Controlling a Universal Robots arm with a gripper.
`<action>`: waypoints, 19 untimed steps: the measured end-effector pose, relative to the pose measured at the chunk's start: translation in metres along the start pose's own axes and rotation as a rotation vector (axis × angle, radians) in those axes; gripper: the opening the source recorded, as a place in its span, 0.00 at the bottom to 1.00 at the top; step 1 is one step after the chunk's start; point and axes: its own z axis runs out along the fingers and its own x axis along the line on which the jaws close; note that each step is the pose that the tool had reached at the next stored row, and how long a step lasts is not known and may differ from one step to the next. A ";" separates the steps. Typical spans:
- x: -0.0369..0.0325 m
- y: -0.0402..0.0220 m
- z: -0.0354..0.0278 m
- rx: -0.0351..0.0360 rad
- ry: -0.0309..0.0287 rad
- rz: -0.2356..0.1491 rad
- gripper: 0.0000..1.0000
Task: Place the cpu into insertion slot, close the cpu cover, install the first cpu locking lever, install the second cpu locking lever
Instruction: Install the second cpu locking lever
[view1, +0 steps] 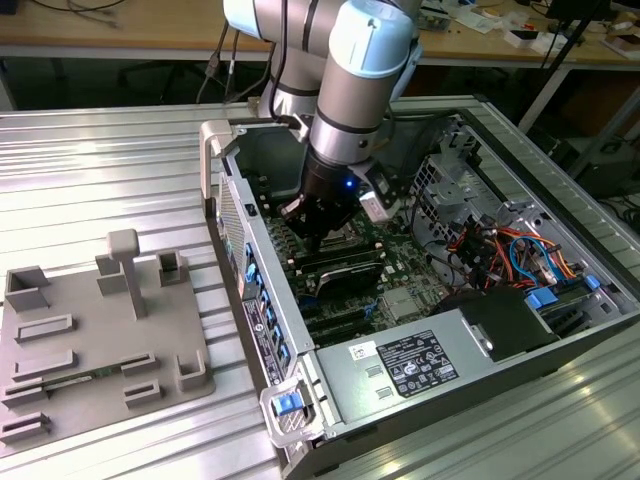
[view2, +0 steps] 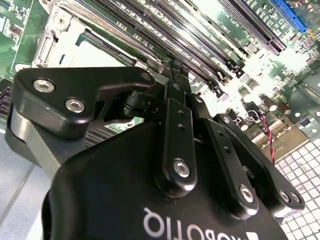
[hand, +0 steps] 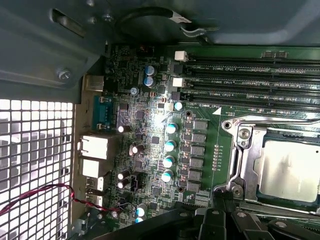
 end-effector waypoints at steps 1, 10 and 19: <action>-0.0001 0.0003 0.0006 -0.0012 -0.0002 0.000 0.11; -0.0002 -0.0002 0.0042 -0.0027 -0.0011 -0.003 0.11; 0.0000 -0.0013 -0.0018 0.0092 0.0000 -0.003 0.11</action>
